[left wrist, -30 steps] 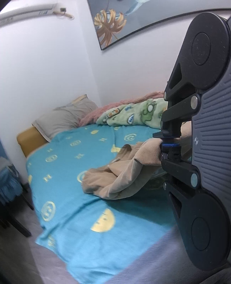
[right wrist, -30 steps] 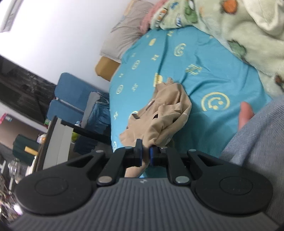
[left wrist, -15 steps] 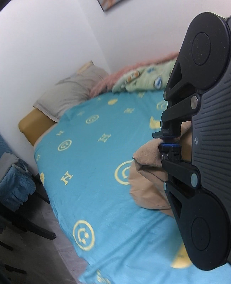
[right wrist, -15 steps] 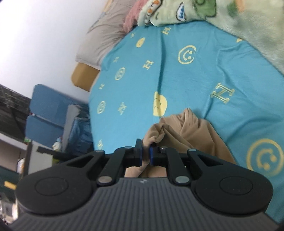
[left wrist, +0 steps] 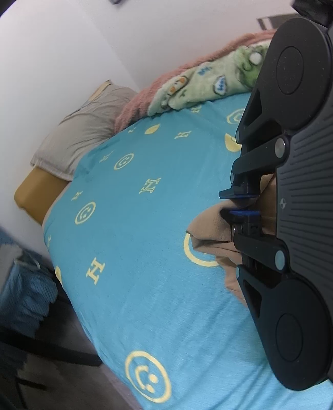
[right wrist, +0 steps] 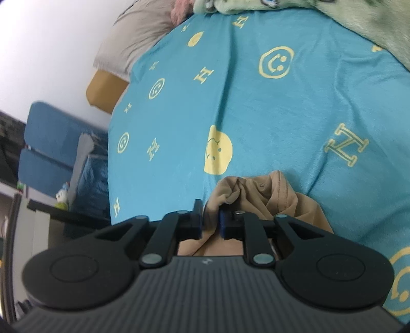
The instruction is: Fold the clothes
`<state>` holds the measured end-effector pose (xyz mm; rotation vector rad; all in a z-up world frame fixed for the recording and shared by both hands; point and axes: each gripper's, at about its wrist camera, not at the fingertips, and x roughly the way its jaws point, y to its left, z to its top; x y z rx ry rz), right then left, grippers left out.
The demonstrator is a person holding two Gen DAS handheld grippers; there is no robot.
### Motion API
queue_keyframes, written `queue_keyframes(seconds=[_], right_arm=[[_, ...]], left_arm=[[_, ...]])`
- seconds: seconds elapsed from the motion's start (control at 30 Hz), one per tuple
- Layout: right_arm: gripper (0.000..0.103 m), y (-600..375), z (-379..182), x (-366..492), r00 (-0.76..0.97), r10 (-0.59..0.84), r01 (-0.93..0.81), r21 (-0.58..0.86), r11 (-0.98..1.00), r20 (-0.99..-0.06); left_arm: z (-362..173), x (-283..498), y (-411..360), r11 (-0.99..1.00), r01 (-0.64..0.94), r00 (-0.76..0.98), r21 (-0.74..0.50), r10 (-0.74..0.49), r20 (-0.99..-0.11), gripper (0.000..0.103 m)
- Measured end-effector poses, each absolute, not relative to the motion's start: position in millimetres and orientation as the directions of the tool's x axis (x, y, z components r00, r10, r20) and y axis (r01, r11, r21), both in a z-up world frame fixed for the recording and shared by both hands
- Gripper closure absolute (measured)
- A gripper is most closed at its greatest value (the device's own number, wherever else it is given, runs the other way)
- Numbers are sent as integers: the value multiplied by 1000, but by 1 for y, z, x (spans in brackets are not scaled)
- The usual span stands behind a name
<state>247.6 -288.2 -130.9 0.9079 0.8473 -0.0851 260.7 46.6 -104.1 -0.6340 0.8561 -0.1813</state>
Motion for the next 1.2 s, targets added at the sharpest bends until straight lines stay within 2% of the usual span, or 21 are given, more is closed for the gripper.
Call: queue_keyframes(seconds=[0.03,0.07,0.1,0.13,0.17,0.23,0.33,0.4,0.47,0.6,0.67,0.83,1.03,1.2], right_arm=[[59,-288,-129,248,685,280,386,660,644,-673],[28,-286,-125,246,696,294,357,671,650,-655],[13,-284,-121,244,707,309,326,681,656,-636],[15,-282,-116,243,717,312,301,680,669,-624],[15,-279,-111,241,726,314,275,677,682,-612],[15,-273,-101,238,743,321,224,670,708,-587],[16,-265,-100,241,758,286,159,590,791,-587],[27,-257,-109,250,733,241,145,493,858,-636],[32,-248,-125,261,700,220,130,424,896,-680],[32,-236,-152,272,661,194,117,355,927,-725],[33,-235,-149,264,679,190,106,351,930,-709],[32,-245,-116,224,745,227,102,444,890,-627],[32,-237,-103,182,709,144,128,326,937,-691],[32,-237,-118,173,671,100,155,271,950,-735]], left_arm=[[-104,260,46,804,-80,652,-590,-406,-641,75],[-102,259,45,803,-58,654,-593,-419,-630,51],[-99,257,44,805,-38,662,-592,-423,-619,40],[-95,254,41,814,-17,675,-580,-419,-608,21],[-91,251,39,825,11,688,-565,-416,-594,14],[-85,246,33,839,89,705,-536,-433,-562,14],[-88,245,20,867,160,697,-472,-438,-568,14],[-95,246,12,897,178,687,-405,-408,-601,14],[-106,248,5,920,184,677,-346,-374,-633,14],[-122,248,-6,946,194,653,-261,-323,-685,15],[-118,242,-8,950,197,655,-241,-310,-689,15],[-93,207,-7,941,227,683,-249,-336,-649,15],[-84,159,-4,957,238,697,-168,-289,-657,15],[-102,156,-1,978,171,662,-117,-203,-722,15]])
